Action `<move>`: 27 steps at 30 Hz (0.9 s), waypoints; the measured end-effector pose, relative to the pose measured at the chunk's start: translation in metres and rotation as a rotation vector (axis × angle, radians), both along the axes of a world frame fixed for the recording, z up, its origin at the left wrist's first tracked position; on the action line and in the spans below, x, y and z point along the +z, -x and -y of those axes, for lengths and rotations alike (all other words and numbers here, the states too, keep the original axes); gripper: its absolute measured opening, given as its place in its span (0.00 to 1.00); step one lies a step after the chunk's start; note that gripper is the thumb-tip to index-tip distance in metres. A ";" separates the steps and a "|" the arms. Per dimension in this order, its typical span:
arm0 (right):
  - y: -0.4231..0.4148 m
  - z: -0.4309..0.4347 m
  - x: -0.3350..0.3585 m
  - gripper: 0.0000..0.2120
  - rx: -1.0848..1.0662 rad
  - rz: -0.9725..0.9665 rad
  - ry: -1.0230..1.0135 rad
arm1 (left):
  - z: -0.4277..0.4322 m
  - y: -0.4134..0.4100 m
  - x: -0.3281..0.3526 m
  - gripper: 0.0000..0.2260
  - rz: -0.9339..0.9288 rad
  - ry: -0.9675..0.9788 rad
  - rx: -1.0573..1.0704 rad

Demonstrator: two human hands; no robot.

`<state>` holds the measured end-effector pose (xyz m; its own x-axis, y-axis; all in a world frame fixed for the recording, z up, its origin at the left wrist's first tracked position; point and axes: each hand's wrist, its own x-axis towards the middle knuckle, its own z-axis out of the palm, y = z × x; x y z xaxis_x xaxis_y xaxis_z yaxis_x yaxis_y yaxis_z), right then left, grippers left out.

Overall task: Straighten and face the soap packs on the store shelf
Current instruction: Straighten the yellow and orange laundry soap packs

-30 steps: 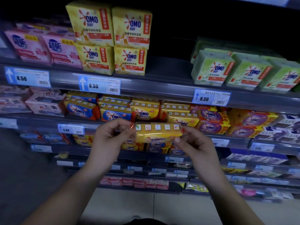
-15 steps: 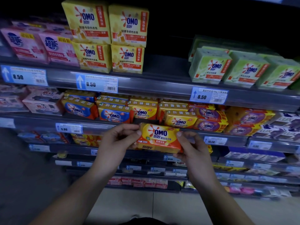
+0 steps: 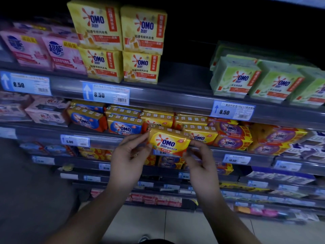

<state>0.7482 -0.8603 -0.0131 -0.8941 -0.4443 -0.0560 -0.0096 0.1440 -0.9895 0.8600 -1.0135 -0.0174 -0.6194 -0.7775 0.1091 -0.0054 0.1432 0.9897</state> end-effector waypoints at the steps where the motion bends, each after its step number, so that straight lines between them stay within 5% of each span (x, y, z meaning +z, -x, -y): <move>1: 0.002 0.002 0.000 0.15 0.007 -0.013 -0.013 | 0.003 0.001 -0.002 0.16 0.003 -0.010 0.002; 13: 0.012 0.026 -0.016 0.32 0.200 0.000 -0.098 | 0.019 0.016 -0.029 0.26 0.174 -0.020 -0.087; 27: 0.015 0.029 -0.019 0.22 0.042 -0.054 -0.097 | 0.029 0.008 -0.033 0.29 0.228 0.051 -0.154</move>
